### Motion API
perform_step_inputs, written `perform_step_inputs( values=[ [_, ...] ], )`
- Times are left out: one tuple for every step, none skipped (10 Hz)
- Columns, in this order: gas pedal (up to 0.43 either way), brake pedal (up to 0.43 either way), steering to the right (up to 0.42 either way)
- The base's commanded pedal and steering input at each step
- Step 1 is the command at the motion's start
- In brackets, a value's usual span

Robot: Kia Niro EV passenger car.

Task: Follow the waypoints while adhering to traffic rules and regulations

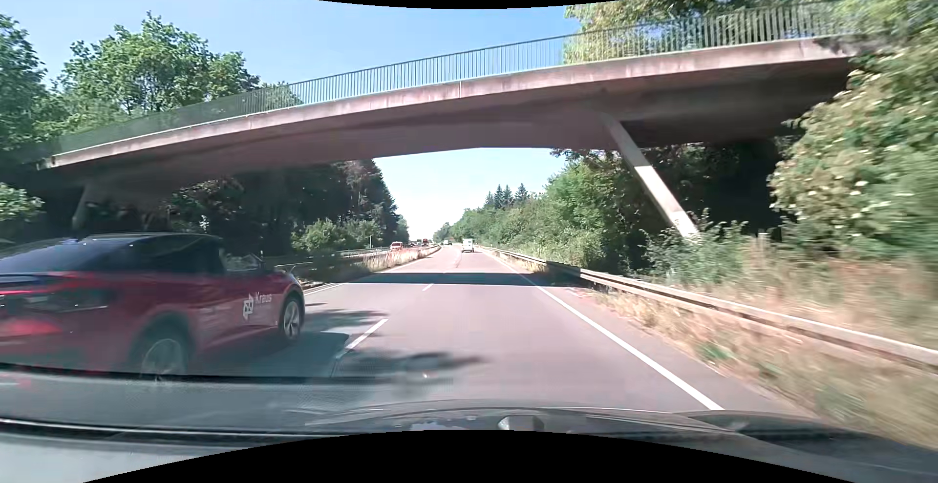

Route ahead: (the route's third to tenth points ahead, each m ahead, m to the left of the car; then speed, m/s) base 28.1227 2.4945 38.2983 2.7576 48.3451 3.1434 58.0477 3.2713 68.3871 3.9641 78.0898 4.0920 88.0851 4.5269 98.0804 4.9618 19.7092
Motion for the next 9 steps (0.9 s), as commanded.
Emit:
perform_step_inputs(
  values=[
    [0.177, 0.000, -0.005],
    [0.177, 0.000, -0.005],
    [0.177, 0.000, -0.005],
    [0.177, 0.000, -0.005],
    [0.177, 0.000, -0.005],
    [0.177, 0.000, -0.005],
    [0.177, 0.000, -0.005],
    [0.177, 0.000, -0.005],
    [0.177, 0.000, -0.005]
  ],
)
